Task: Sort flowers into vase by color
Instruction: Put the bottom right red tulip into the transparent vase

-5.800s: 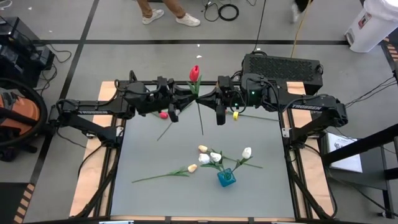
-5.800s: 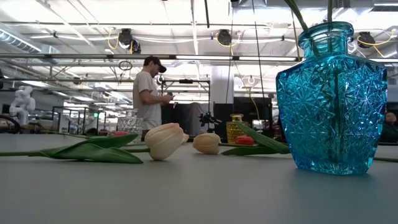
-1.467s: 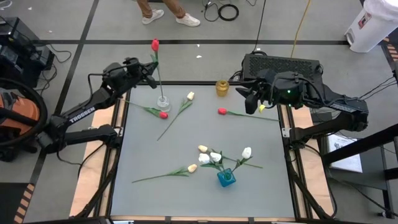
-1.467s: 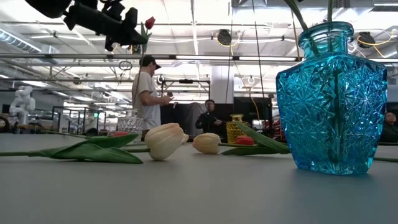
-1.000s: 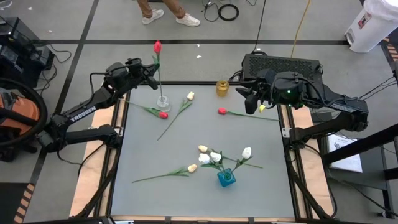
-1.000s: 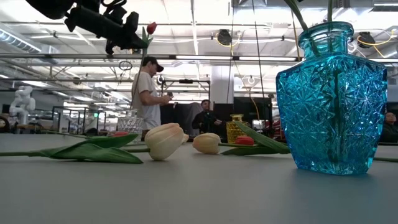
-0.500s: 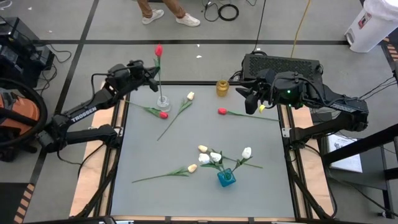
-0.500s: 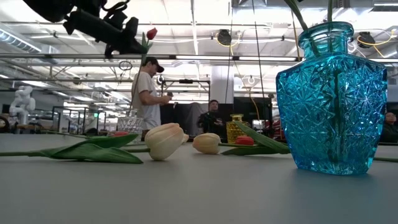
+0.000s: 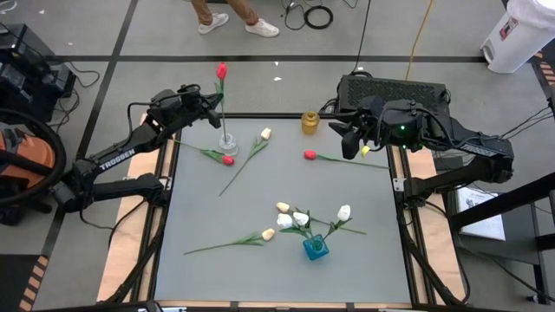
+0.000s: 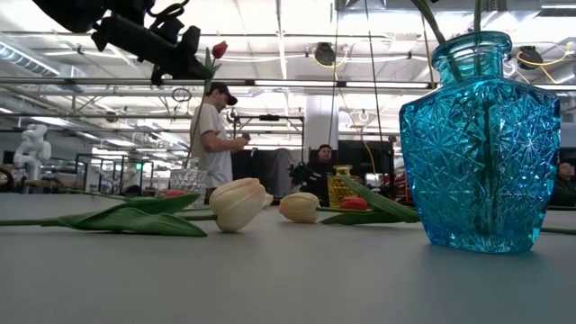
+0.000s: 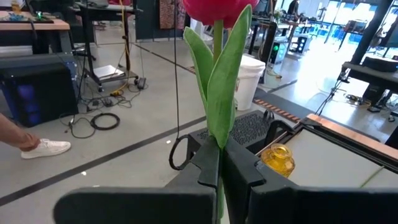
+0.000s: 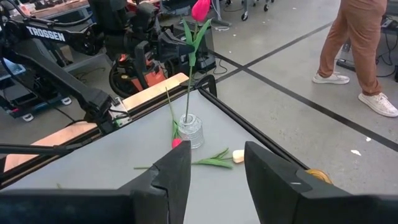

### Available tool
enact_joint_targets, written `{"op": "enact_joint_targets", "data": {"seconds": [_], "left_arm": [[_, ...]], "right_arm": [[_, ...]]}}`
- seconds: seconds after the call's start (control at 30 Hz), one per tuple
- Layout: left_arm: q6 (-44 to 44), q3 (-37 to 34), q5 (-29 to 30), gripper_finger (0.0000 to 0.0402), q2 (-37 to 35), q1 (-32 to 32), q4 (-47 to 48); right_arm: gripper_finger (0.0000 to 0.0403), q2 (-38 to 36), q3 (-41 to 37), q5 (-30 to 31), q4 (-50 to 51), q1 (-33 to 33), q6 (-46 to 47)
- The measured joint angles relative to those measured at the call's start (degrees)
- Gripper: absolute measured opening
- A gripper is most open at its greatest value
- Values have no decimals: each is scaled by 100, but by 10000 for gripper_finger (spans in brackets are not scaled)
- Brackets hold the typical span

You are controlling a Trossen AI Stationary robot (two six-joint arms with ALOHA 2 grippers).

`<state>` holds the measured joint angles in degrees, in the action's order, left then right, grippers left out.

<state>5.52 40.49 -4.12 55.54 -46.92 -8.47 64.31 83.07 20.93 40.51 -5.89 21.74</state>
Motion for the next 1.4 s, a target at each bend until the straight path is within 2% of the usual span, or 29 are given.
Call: {"op": "enact_joint_targets", "data": {"seconds": [0.63, 1.2, 1.4], "left_arm": [[21, -2, -197, 8, 265, 206, 4], [610, -2, -216, 8, 263, 321, 227], [622, -4, -214, 8, 245, 321, 765]], "right_arm": [[141, 0, 0, 0, 5, 0, -9], [141, 0, 0, -2, 8, -1, -11], [141, 0, 0, -2, 69, 0, -13]]}}
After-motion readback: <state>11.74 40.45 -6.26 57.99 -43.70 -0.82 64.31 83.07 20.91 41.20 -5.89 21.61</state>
